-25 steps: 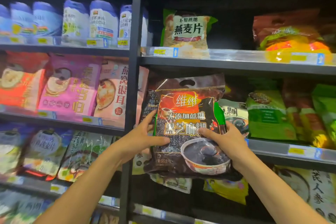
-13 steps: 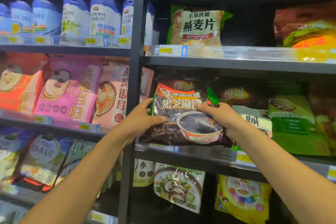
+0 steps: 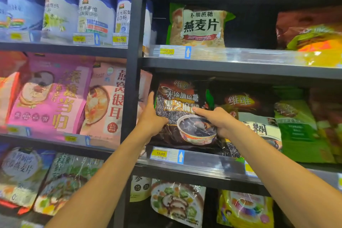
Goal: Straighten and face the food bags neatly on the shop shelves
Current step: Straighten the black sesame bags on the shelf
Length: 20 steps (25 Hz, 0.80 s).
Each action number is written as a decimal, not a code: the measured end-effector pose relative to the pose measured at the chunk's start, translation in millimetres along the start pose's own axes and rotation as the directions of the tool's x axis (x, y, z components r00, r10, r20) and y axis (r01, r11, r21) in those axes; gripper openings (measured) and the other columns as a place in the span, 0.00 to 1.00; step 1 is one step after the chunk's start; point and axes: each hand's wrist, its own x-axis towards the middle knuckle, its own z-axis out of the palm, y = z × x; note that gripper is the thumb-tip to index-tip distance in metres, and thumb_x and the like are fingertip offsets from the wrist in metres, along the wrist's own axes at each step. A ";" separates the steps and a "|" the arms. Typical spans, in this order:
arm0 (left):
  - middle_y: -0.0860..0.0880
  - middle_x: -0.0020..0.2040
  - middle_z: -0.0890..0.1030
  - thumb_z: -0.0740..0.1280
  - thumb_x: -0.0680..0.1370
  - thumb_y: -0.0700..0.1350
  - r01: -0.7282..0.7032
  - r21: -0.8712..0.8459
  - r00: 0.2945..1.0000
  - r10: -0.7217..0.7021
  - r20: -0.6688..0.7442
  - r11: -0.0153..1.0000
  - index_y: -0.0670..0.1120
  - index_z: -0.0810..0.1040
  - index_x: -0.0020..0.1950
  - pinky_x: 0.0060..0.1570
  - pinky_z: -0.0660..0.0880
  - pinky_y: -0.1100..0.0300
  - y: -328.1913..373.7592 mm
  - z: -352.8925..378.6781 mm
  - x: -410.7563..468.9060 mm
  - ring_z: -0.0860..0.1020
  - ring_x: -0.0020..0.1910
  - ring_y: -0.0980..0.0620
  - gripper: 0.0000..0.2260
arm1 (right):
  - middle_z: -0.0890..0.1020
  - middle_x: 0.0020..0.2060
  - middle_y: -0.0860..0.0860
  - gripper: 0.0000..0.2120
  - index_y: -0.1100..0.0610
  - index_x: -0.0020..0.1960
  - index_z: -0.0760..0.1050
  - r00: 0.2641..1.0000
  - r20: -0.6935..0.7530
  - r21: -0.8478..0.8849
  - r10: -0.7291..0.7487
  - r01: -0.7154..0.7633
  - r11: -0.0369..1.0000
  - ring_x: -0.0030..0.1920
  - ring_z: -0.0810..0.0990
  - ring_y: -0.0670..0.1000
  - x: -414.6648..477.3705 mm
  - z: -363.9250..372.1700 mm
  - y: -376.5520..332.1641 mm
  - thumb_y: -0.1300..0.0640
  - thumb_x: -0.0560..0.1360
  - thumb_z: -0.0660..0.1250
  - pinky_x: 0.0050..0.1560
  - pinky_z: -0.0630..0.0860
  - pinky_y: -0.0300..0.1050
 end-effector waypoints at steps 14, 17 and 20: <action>0.47 0.74 0.74 0.72 0.75 0.31 -0.037 0.088 0.999 0.037 0.008 0.995 0.59 0.41 0.83 0.63 0.79 0.44 -6.9 -4.3 4.0 0.77 0.67 0.46 0.52 | 0.81 0.57 0.64 0.34 0.62 0.60 0.74 0.995 -0.042 -0.314 -0.093 0.075 0.946 0.55 0.83 0.60 -5.1 9.8 -2.6 0.35 0.71 0.75 0.60 0.82 0.60; 0.48 0.74 0.73 0.73 0.75 0.34 -0.070 0.133 0.997 0.068 0.022 0.989 0.57 0.42 0.83 0.69 0.74 0.41 -13.2 -6.7 -3.0 0.75 0.70 0.45 0.51 | 0.80 0.42 0.61 0.31 0.61 0.48 0.76 0.987 -0.030 -0.591 -0.160 0.111 0.799 0.46 0.83 0.56 -15.5 9.9 -4.2 0.31 0.73 0.69 0.46 0.78 0.50; 0.48 0.77 0.70 0.74 0.75 0.38 -0.043 0.206 0.996 0.027 0.080 0.978 0.56 0.36 0.83 0.72 0.71 0.41 -18.2 -8.6 -10.1 0.73 0.72 0.44 0.53 | 0.79 0.32 0.55 0.36 0.59 0.36 0.73 0.983 0.011 -0.773 -0.181 0.123 0.622 0.36 0.80 0.53 -26.5 6.1 -1.2 0.23 0.70 0.63 0.37 0.75 0.47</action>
